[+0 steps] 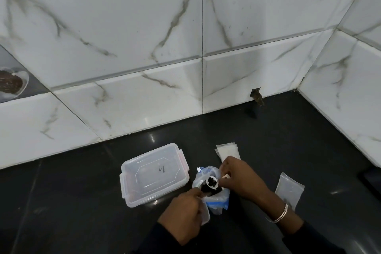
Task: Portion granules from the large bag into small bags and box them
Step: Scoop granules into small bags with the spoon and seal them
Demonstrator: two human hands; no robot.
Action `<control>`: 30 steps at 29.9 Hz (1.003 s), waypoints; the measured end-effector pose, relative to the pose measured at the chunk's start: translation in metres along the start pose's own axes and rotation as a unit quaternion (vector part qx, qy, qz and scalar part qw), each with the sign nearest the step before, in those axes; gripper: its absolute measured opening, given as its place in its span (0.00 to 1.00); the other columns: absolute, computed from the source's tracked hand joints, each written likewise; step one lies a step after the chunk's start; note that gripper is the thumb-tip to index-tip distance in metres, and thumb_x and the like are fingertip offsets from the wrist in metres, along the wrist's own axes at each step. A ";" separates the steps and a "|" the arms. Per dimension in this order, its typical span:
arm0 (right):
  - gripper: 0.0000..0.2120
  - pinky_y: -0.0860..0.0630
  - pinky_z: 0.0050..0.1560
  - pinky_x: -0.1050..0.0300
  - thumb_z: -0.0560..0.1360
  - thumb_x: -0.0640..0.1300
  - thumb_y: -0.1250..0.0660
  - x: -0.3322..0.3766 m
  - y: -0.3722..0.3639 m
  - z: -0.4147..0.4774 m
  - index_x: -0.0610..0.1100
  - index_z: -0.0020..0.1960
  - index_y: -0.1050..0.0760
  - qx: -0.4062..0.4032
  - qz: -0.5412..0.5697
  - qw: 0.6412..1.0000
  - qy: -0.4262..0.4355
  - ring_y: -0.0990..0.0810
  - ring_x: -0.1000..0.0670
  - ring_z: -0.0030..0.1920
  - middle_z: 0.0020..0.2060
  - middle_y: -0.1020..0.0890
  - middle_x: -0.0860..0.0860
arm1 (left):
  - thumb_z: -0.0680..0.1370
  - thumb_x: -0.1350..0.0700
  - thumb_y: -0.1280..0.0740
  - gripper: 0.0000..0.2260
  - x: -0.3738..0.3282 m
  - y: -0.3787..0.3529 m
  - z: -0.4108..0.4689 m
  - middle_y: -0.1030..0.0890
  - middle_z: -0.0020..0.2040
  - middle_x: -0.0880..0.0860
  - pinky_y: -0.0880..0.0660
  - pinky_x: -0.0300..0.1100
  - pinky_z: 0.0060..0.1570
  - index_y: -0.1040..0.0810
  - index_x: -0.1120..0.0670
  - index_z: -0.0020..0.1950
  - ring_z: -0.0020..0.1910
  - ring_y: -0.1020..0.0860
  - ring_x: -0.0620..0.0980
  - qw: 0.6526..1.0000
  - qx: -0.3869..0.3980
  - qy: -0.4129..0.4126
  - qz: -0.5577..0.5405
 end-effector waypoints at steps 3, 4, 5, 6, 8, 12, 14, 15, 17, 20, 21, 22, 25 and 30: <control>0.05 0.28 0.44 0.68 0.68 0.49 0.25 -0.006 0.000 -0.006 0.49 0.37 0.19 -0.010 0.001 1.000 0.000 0.22 0.62 0.47 0.49 0.22 0.60 | 0.74 0.44 0.46 0.20 -0.010 0.007 -0.013 0.31 0.66 0.40 0.28 0.42 0.59 0.19 0.53 0.45 0.57 0.24 0.43 0.998 -0.043 -0.023 -0.036; 0.05 0.29 0.43 0.70 0.68 0.49 0.24 -0.008 0.001 -0.009 0.49 0.38 0.18 -0.016 0.004 1.000 -0.005 0.23 0.62 0.47 0.50 0.22 0.60 | 0.73 0.42 0.49 0.22 -0.011 0.010 -0.017 0.31 0.64 0.39 0.27 0.40 0.58 0.19 0.52 0.43 0.55 0.24 0.40 0.997 -0.063 -0.026 -0.048; 0.04 0.29 0.43 0.71 0.68 0.48 0.24 -0.010 0.003 -0.012 0.49 0.39 0.18 -0.023 0.014 1.000 -0.015 0.22 0.62 0.47 0.50 0.21 0.60 | 0.72 0.42 0.49 0.22 -0.011 0.012 -0.019 0.29 0.62 0.39 0.27 0.37 0.56 0.19 0.52 0.41 0.54 0.24 0.39 0.995 -0.075 -0.026 -0.060; 0.05 0.28 0.42 0.71 0.68 0.47 0.23 -0.013 0.005 -0.015 0.49 0.41 0.18 -0.035 0.030 0.999 -0.026 0.21 0.62 0.46 0.50 0.20 0.59 | 0.73 0.44 0.47 0.20 -0.010 0.013 -0.021 0.27 0.59 0.40 0.28 0.34 0.54 0.18 0.51 0.41 0.52 0.24 0.39 0.994 -0.085 -0.025 -0.071; 0.05 0.28 0.42 0.70 0.68 0.45 0.23 -0.019 0.008 -0.023 0.47 0.42 0.18 -0.054 0.062 0.995 -0.047 0.20 0.61 0.46 0.50 0.19 0.59 | 0.76 0.48 0.41 0.13 -0.010 0.018 -0.023 0.25 0.55 0.40 0.30 0.28 0.51 0.18 0.51 0.43 0.50 0.24 0.37 0.991 -0.096 -0.014 -0.090; 0.04 0.31 0.43 0.71 0.70 0.46 0.24 -0.013 0.024 -0.041 0.48 0.37 0.16 -0.077 0.077 0.993 -0.042 0.22 0.64 0.49 0.52 0.20 0.61 | 0.74 0.53 0.35 0.09 -0.013 0.031 -0.025 0.20 0.50 0.41 0.26 0.31 0.51 0.16 0.51 0.44 0.49 0.22 0.37 0.983 -0.136 0.005 -0.121; 0.07 0.30 0.42 0.71 0.71 0.46 0.23 -0.001 0.040 -0.054 0.49 0.35 0.17 -0.103 0.092 0.990 -0.023 0.23 0.67 0.49 0.52 0.20 0.61 | 0.74 0.56 0.32 0.06 -0.016 0.037 -0.023 0.20 0.50 0.41 0.25 0.32 0.52 0.15 0.51 0.45 0.49 0.22 0.36 0.981 -0.143 0.015 -0.127; 0.07 0.30 0.41 0.71 0.71 0.46 0.23 0.007 0.049 -0.062 0.49 0.35 0.17 -0.117 0.102 0.988 -0.008 0.23 0.68 0.49 0.53 0.20 0.62 | 0.74 0.58 0.31 0.05 -0.017 0.039 -0.021 0.19 0.50 0.41 0.25 0.32 0.52 0.15 0.51 0.45 0.49 0.22 0.36 0.980 -0.149 0.019 -0.128; 0.07 0.29 0.43 0.71 0.71 0.47 0.24 0.026 0.064 -0.079 0.52 0.35 0.18 -0.136 0.107 0.984 0.034 0.23 0.67 0.51 0.54 0.21 0.64 | 0.73 0.60 0.31 0.07 -0.019 0.045 -0.017 0.19 0.50 0.41 0.26 0.31 0.52 0.15 0.51 0.46 0.49 0.22 0.36 0.977 -0.165 0.033 -0.132; 0.08 0.29 0.52 0.70 0.71 0.47 0.24 0.050 0.071 -0.104 0.53 0.35 0.19 -0.166 0.080 0.978 0.096 0.26 0.65 0.59 0.57 0.24 0.66 | 0.72 0.61 0.31 0.07 -0.022 0.048 -0.010 0.19 0.48 0.42 0.26 0.28 0.48 0.15 0.51 0.45 0.47 0.22 0.37 0.972 -0.172 0.064 -0.144; 0.08 0.30 0.54 0.71 0.71 0.46 0.24 0.055 0.068 -0.112 0.53 0.34 0.20 -0.184 0.067 0.974 0.118 0.28 0.65 0.61 0.58 0.25 0.67 | 0.73 0.61 0.31 0.07 -0.022 0.048 -0.008 0.19 0.48 0.42 0.27 0.27 0.46 0.16 0.51 0.45 0.47 0.22 0.37 0.971 -0.171 0.074 -0.147; 0.09 0.31 0.55 0.72 0.71 0.46 0.24 0.060 0.063 -0.118 0.52 0.34 0.20 -0.206 0.046 0.966 0.146 0.28 0.63 0.63 0.58 0.26 0.67 | 0.73 0.60 0.31 0.07 -0.023 0.047 -0.007 0.20 0.48 0.42 0.29 0.24 0.44 0.16 0.50 0.46 0.47 0.23 0.37 0.971 -0.171 0.083 -0.148; 0.09 0.28 0.58 0.64 0.73 0.49 0.30 0.066 0.038 -0.130 0.47 0.37 0.19 -0.261 -0.035 0.935 0.237 0.28 0.57 0.63 0.60 0.24 0.60 | 0.73 0.59 0.30 0.06 -0.023 0.047 -0.005 0.20 0.50 0.43 0.33 0.22 0.41 0.15 0.49 0.46 0.47 0.25 0.38 0.967 -0.179 0.098 -0.150; 0.07 0.25 0.53 0.50 0.74 0.45 0.29 0.052 0.006 -0.132 0.42 0.42 0.17 -0.311 -0.110 0.903 0.274 0.24 0.44 0.58 0.58 0.19 0.46 | 0.75 0.57 0.29 0.06 -0.026 0.045 -0.004 0.20 0.55 0.45 0.30 0.31 0.49 0.15 0.49 0.49 0.51 0.25 0.42 0.969 -0.167 0.108 -0.148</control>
Point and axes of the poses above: each hand's wrist, its own z-axis towards the middle knuckle, its own y-axis out of the back of the hand, x = y × z, the point moved 6 cm from there along z, towards the middle knuckle
